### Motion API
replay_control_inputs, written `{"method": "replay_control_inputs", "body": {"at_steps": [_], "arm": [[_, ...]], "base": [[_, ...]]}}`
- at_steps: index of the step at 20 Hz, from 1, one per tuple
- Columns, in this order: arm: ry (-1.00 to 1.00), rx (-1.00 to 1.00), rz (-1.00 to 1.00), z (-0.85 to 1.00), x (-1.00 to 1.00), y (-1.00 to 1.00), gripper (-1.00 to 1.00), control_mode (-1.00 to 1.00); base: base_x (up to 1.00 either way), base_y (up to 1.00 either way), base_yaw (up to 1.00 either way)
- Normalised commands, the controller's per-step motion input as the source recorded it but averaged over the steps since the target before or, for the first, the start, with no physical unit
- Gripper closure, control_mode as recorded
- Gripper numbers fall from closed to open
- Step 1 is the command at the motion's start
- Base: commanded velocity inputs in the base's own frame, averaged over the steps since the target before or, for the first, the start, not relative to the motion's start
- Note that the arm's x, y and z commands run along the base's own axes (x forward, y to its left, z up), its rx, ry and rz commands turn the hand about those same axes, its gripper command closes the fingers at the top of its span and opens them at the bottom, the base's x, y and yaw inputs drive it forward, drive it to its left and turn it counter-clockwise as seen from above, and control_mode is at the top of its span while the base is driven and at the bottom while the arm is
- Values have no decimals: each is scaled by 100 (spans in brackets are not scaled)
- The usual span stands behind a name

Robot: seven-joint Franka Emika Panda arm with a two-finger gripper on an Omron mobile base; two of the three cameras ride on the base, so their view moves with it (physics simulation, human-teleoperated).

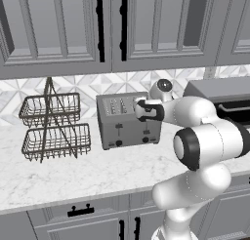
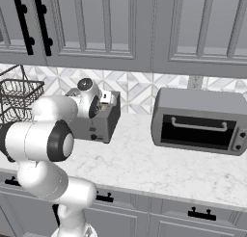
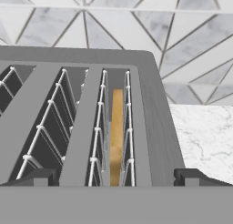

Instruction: Start the toaster. Once the lever pops up, take the bread to the plate on the dining counter.

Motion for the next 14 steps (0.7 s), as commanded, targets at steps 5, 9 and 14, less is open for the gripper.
{"method": "replay_control_inputs", "body": {"at_steps": [5, 9, 14], "arm": [[0, 0, 0, 0, 0, 0, -100, -100], [0, 0, 0, 0, 0, 0, -100, -100], [0, 0, 0, 0, 0, 0, -100, -100]], "base": [[0, 0, 0], [0, 0, 0], [0, 0, 0]]}}
